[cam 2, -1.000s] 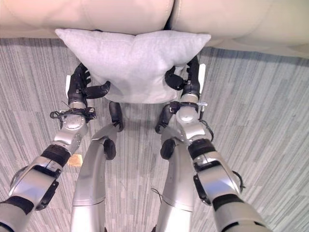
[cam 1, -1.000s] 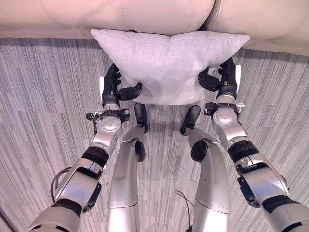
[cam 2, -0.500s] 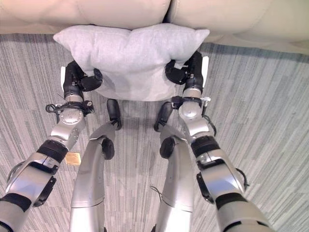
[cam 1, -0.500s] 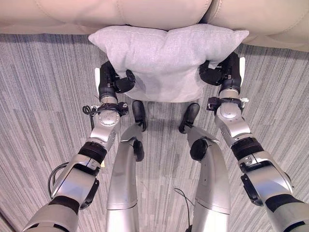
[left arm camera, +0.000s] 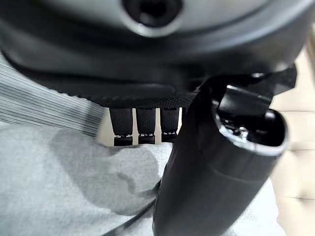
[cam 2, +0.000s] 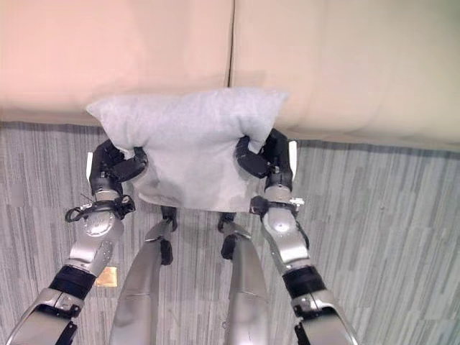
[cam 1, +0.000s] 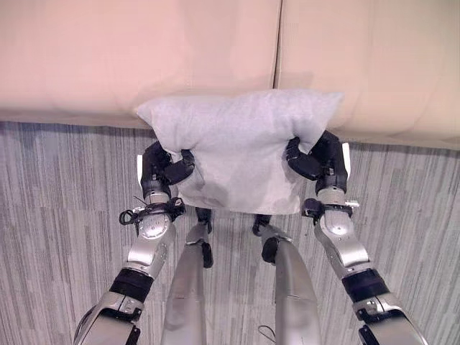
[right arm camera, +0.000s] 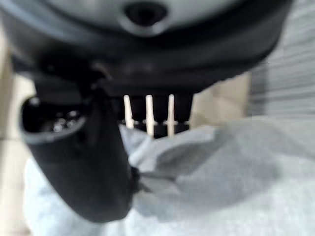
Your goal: Pick up all the scattered cushions and arrange them neatly on the sofa.
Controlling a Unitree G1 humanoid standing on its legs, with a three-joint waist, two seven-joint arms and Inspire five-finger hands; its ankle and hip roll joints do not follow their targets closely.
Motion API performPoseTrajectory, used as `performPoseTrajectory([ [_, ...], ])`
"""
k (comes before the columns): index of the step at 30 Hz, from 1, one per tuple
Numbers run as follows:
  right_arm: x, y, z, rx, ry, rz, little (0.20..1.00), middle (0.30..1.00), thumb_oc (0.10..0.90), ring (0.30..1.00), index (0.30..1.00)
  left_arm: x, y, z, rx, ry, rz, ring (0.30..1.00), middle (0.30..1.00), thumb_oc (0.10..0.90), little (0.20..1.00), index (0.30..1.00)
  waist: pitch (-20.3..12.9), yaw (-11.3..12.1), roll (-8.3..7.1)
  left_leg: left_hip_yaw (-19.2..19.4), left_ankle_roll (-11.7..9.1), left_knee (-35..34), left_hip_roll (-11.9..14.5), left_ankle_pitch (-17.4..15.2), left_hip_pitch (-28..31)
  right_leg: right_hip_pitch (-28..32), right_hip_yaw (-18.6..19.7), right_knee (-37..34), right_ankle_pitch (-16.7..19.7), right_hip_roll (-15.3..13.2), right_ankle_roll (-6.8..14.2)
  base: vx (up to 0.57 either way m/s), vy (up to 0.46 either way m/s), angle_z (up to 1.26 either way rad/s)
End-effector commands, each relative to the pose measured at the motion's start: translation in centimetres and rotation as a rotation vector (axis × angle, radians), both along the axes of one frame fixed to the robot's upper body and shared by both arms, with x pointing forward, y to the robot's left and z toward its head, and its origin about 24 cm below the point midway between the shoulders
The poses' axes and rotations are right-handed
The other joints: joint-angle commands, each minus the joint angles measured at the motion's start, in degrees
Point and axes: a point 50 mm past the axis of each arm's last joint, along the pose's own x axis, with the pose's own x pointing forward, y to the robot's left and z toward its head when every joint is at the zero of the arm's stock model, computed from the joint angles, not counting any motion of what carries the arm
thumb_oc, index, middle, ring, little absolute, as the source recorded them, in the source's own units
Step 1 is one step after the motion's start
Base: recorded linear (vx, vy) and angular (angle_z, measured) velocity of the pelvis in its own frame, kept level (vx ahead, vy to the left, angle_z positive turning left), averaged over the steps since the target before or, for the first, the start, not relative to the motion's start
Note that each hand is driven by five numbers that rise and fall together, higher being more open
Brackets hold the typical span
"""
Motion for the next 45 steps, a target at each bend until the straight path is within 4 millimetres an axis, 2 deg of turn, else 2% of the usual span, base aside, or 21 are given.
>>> performPoseTrajectory([
  [1,-2.2,3.9,2.2,0.028,-0.215,0.216,0.3,0.3,0.4,0.3,0.3,-1.7,-4.9,2.5,-0.021,-0.255,-0.246,0.3,0.3,0.4,0.3,0.3,-13.5,-0.1,2.06,-5.2,-3.3,-4.7,0.1,-3.2,7.2,10.7,1.2,-9.5,0.7,0.2,6.8,0.0,0.0,0.0],
  [2,-2.3,3.9,2.1,0.028,-0.214,0.216,0.3,0.3,0.4,0.3,0.3,-1.7,-4.9,2.5,-0.021,-0.255,-0.246,0.3,0.3,0.4,0.3,0.3,-13.3,-0.1,2.07,-5.2,-3.3,-4.9,0.1,-3.1,7.5,11.0,1.1,-9.6,0.8,0.2,6.8,0.12,-0.014,-0.01],
  [4,-3.7,2.6,0.7,0.039,-0.174,0.19,0.3,0.3,0.4,0.3,0.3,-2.9,-4.5,0.9,-0.046,-0.21,-0.254,0.3,0.3,0.4,0.3,0.3,-13.8,-0.2,1.63,-4.5,-3.7,-9.4,-0.3,-3.3,20.0,23.4,-0.1,-14.6,0.5,1.2,7.1,0.27,-0.037,0.0],
  [5,-4.4,1.9,-0.3,0.019,-0.139,0.172,0.3,0.3,0.4,0.3,0.3,-3.7,-4.0,-0.2,-0.045,-0.171,-0.25,0.3,0.3,0.4,0.3,0.3,-14.9,-0.4,1.32,-3.6,-4.0,-13.2,-0.1,-3.0,27.8,31.3,-0.7,-18.4,0.7,2.3,7.5,0.32,-0.053,-0.05],
  [9,-5.6,1.0,-2.1,-0.006,-0.059,0.153,0.3,0.3,0.4,0.3,0.3,-4.8,-3.1,-1.5,-0.017,-0.122,-0.232,0.3,0.3,0.4,0.3,0.3,-17.2,-0.9,1.11,-1.6,-4.2,-17.6,0.7,-2.8,37.8,41.1,-0.5,-23.5,0.4,4.4,7.9,0.19,-0.035,-0.15],
  [13,-6.7,0.1,-3.0,-0.034,-0.024,0.118,0.3,0.3,0.4,0.3,0.3,-5.7,-2.8,-2.5,-0.007,-0.081,-0.217,0.3,0.3,0.4,0.3,0.3,-19.1,-1.2,1.18,-0.8,-4.5,-20.4,1.0,-2.8,43.5,46.8,-0.3,-26.7,-0.1,6.1,7.7,0.14,-0.064,-0.12],
  [15,-6.9,-0.1,-3.1,-0.045,-0.016,0.11,0.3,0.3,0.4,0.3,0.3,-5.8,-2.7,-2.6,-0.006,-0.076,-0.215,0.3,0.3,0.4,0.3,0.3,-19.1,-1.2,1.18,-0.8,-4.6,-20.3,1.1,-3.0,44.4,47.7,0.2,-27.0,-0.4,6.6,7.5,0.07,-0.067,-0.03],
  [18,-7.2,-0.6,-3.1,-0.087,-0.019,0.088,0.3,0.3,0.4,0.3,0.3,-6.0,-2.8,-3.3,-0.029,-0.042,-0.213,0.3,0.3,0.4,0.3,0.3,-18.6,-1.6,0.6,-1.1,-4.8,-16.0,2.0,-5.5,45.6,51.2,1.4,-28.5,-1.3,8.0,6.6,0.08,-0.108,-0.02],
  [20,-7.2,-0.5,-2.9,-0.098,-0.024,0.088,0.3,0.3,0.4,0.3,0.3,-6.2,-2.9,-3.6,-0.035,-0.03,-0.215,0.3,0.3,0.4,0.3,0.3,-18.1,-1.4,0.36,-1.6,-4.8,-14.2,2.2,-6.3,46.0,52.2,1.7,-28.6,-1.3,8.3,6.4,0.08,-0.049,-0.03],
  [22,-7.1,-0.5,-2.7,-0.095,-0.036,0.087,0.3,0.3,0.4,0.3,0.3,-6.2,-3.4,-3.6,-0.028,-0.03,-0.234,0.3,0.3,0.4,0.3,0.3,-17.5,-1.0,-0.1,-4.3,-4.9,-13.6,0.9,-6.1,44.2,52.5,2.2,-29.3,-1.2,8.3,6.3,0.06,0.004,-0.17],
  [26,-6.6,-0.6,-2.1,-0.094,-0.058,0.076,0.3,0.3,0.4,0.3,0.3,-5.8,-3.7,-3.0,-0.012,-0.05,-0.248,0.3,0.3,0.4,0.3,0.3,-16.8,0.1,-1.03,-8.4,-5.0,-11.5,-2.8,-4.6,35.8,51.4,3.8,-28.6,-0.6,8.3,6.4,0.04,0.035,-0.01],
  [29,-6.6,-0.3,-1.9,-0.106,-0.061,0.095,0.3,0.3,0.4,0.3,0.3,-6.2,-3.6,-3.3,0.003,-0.035,-0.26,0.3,0.3,0.4,0.3,0.3,-18.0,0.6,-0.76,-9.6,-3.7,-13.4,-3.3,-5.3,38.7,52.0,5.9,-28.0,-1.3,8.7,6.6,0.24,0.133,-0.57],
  [32,-6.5,0.0,-1.8,-0.103,-0.067,0.109,0.3,0.3,0.4,0.3,0.3,-6.4,-3.4,-3.4,0.013,-0.029,-0.264,0.3,0.3,0.4,0.3,0.3,-17.9,1.2,-0.81,-8.5,-3.1,-14.0,-3.3,-5.8,40.3,52.4,7.0,-26.4,-2.1,8.4,6.8,0.15,0.138,-0.66],
  [33,-6.5,0.5,-1.7,-0.106,-0.074,0.131,0.3,0.3,0.4,0.3,0.3,-6.6,-2.9,-3.4,0.026,-0.027,-0.262,0.3,0.3,0.4,0.3,0.3,-17.7,1.9,-0.6,-6.7,-1.5,-15.0,-3.2,-6.7,42.3,51.4,7.6,-22.0,-2.4,7.4,7.8,0.22,0.27,-0.4],
  [34,-6.5,0.7,-1.6,-0.106,-0.078,0.137,0.3,0.3,0.4,0.3,0.3,-6.6,-2.8,-3.4,0.031,-0.026,-0.258,0.3,0.3,0.4,0.3,0.3,-17.5,2.2,-0.48,-5.9,-0.9,-15.2,-3.2,-7.1,43.1,49.9,8.0,-18.8,-2.2,6.9,8.4,0.21,0.305,-0.55],
  [35,-6.4,1.0,-1.4,-0.108,-0.084,0.152,0.3,0.3,0.4,0.3,0.3,-6.7,-2.5,-3.4,0.04,-0.025,-0.255,0.3,0.3,0.4,0.3,0.3,-16.6,2.0,0.0,-5.5,0.4,-15.2,-3.2,-7.5,44.1,47.3,8.4,-12.8,-0.1,6.3,9.7,0.08,0.148,-0.77],
  [36,-6.4,1.0,-1.4,-0.108,-0.085,0.152,0.3,0.3,0.4,0.3,0.3,-6.7,-2.5,-3.4,0.04,-0.025,-0.255,0.3,0.3,0.4,0.3,0.3,-16.6,2.1,-0.07,-5.3,0.4,-15.2,-3.3,-7.5,44.1,47.1,8.6,-12.5,-0.2,6.2,9.7,0.06,0.135,-1.03],
  [38,-6.4,1.4,-1.3,-0.103,-0.094,0.164,0.3,0.3,0.4,0.3,0.3,-6.7,-2.3,-3.3,0.05,-0.03,-0.251,0.3,0.3,0.4,0.3,0.3,-15.9,2.0,0.57,-4.7,1.3,-15.3,-3.1,-8.1,45.0,44.1,8.5,-7.4,1.3,5.8,10.7,0.08,0.093,-0.41],
  [40,-6.5,1.6,-1.4,-0.108,-0.091,0.175,0.3,0.3,0.4,0.3,0.3,-6.8,-2.4,-3.4,0.051,-0.03,-0.257,0.3,0.3,0.4,0.3,0.3,-15.8,1.7,1.09,-4.5,1.8,-16.1,-3.3,-9.1,47.0,41.5,7.4,-8.2,1.4,5.1,10.3,0.17,0.066,-0.21],
  [45,-6.3,1.4,-1.4,-0.119,-0.086,0.172,0.3,0.3,0.4,0.3,0.3,-6.8,-2.8,-3.3,0.036,-0.034,-0.269,0.3,0.3,0.4,0.3,0.3,-15.8,0.8,1.19,-5.0,1.6,-17.8,-4.0,-10.1,49.7,39.5,7.0,-17.3,2.6,6.0,9.7,0.14,-0.02,-0.15],
])
